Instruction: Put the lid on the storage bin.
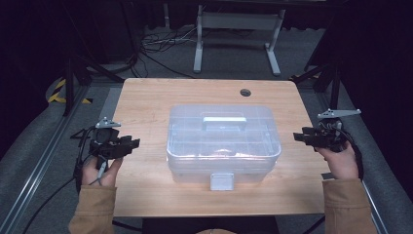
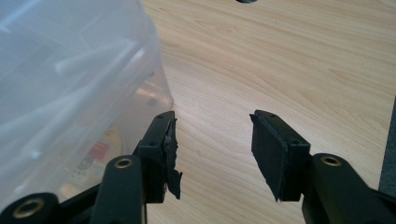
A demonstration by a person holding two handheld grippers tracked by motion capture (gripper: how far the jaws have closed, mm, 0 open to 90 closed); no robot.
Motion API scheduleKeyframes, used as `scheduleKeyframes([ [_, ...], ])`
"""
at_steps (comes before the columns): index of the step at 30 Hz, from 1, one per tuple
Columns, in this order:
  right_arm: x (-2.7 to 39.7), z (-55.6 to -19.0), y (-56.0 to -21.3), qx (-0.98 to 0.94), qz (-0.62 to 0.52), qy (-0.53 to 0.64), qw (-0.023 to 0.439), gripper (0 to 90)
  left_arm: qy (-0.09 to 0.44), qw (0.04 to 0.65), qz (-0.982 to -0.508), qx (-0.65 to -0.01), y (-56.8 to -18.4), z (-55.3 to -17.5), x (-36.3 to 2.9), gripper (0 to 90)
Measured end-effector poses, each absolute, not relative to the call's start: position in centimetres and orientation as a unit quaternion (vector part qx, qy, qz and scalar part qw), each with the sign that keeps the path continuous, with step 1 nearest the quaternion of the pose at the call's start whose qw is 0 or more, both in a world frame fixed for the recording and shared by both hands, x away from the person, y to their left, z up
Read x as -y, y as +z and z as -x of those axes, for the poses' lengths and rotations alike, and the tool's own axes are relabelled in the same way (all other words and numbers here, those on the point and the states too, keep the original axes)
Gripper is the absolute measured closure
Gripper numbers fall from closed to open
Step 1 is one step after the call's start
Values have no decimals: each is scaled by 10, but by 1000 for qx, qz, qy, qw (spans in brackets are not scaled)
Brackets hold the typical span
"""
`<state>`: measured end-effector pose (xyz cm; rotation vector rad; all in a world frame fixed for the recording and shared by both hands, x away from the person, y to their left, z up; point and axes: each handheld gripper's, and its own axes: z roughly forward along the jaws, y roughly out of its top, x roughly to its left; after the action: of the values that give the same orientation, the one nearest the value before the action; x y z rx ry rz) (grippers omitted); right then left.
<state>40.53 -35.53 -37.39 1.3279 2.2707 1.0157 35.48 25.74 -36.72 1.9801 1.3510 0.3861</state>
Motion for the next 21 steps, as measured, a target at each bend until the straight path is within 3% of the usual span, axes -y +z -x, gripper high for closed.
scheduleKeyframes([
  [21, 377, -419, -417, -789, -469, 363, 164, 502, 165, 338, -762, -527, -403, -369, -276, 612],
])
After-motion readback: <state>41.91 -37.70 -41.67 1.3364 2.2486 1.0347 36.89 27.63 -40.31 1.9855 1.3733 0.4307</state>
